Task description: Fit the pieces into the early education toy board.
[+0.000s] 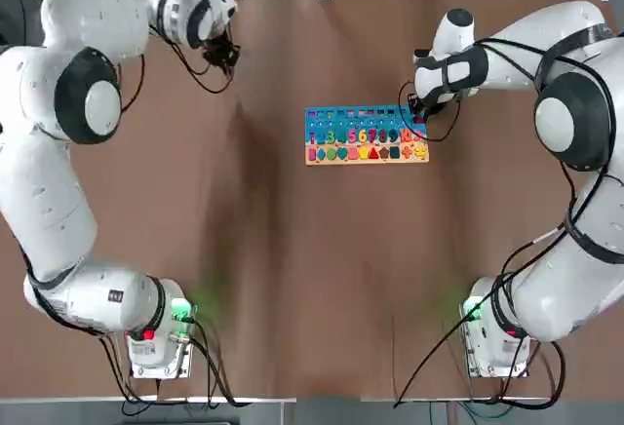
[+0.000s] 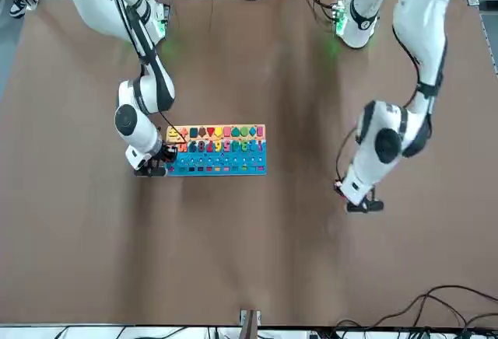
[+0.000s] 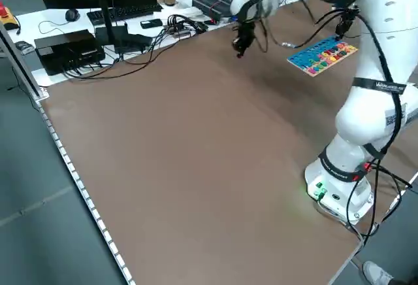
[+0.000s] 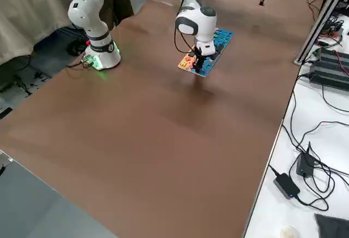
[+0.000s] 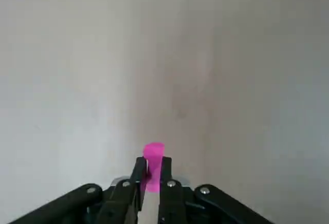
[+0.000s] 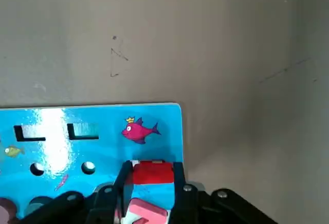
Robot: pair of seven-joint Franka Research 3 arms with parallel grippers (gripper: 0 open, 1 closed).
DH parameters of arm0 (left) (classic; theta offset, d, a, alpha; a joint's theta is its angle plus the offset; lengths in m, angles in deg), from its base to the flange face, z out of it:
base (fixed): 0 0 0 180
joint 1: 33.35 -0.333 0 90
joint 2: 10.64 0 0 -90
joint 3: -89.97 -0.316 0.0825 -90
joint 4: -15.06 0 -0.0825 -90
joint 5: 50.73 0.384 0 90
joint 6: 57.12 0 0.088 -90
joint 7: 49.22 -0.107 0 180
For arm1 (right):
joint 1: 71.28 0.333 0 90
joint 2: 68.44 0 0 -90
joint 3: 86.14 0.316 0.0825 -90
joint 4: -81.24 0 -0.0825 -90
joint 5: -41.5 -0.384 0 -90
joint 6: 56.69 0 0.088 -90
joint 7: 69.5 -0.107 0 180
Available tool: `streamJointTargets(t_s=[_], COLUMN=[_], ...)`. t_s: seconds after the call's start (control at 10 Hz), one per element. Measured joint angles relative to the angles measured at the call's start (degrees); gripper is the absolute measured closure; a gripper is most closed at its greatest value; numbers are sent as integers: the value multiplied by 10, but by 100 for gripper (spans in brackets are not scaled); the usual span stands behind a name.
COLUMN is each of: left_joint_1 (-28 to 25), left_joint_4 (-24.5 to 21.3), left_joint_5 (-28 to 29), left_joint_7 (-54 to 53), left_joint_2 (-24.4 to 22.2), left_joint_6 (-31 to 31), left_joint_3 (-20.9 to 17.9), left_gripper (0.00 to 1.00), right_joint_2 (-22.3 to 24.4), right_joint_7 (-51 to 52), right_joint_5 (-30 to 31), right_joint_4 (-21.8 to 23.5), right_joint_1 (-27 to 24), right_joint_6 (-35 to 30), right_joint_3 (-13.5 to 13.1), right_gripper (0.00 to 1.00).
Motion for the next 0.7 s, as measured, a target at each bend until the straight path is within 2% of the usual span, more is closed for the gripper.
streamJointTargets(t_s=[0.2, 0.7], left_joint_1=[37, 37], left_joint_4=[-11, -12], left_joint_5=[0, 0], left_joint_7=[62, 159], left_joint_2=[-14, -23], left_joint_6=[-19, -32], left_joint_3=[18, 102], left_gripper=[85, 85], right_joint_2=[0, 0], right_joint_7=[-6, -24], right_joint_5=[0, 0], right_joint_4=[0, 0], right_joint_1=[5, 17], right_joint_6=[0, 0], right_joint_3=[0, 0], right_gripper=[64, 64])
